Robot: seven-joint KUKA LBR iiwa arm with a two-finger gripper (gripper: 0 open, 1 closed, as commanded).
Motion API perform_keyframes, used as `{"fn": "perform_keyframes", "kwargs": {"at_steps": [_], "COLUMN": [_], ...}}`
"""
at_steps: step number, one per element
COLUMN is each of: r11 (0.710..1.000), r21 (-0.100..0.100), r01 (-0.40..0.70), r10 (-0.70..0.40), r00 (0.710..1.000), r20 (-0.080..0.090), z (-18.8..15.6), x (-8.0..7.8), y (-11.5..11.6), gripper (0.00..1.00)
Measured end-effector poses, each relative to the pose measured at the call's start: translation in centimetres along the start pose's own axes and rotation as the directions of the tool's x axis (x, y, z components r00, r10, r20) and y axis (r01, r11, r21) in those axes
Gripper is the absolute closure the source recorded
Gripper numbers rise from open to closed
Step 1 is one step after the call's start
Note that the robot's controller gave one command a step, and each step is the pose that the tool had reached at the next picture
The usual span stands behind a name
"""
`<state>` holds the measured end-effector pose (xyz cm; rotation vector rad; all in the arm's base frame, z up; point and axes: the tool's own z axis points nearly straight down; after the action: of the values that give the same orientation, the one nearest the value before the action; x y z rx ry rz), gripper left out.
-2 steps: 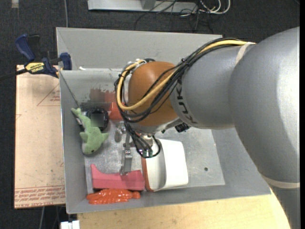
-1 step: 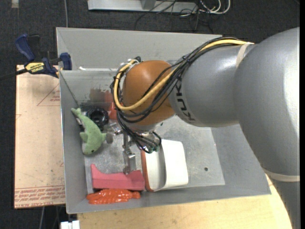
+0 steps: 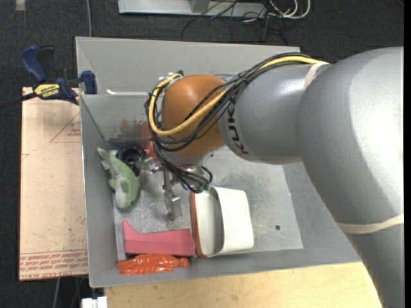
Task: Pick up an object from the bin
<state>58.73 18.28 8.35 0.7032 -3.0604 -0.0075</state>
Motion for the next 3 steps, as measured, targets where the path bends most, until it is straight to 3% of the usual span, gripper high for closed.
{"fn": "perform_keyframes", "kwargs": {"at_steps": [1,2,3], "r11": [1.0,0.999,1.0], "r21": [0.001,0.0,-0.001], "r01": [-0.008,-0.037,-0.02], "r10": [0.008,0.037,0.02], "r00": [1.0,0.999,1.0], "r20": [-0.002,0.008,-0.002], "z": [-7.6,-1.8,-7.2], "x": [-0.3,-3.4,-2.4], "y": [0.6,-0.1,-0.3], "gripper": [0.0,0.0,0.0]}}
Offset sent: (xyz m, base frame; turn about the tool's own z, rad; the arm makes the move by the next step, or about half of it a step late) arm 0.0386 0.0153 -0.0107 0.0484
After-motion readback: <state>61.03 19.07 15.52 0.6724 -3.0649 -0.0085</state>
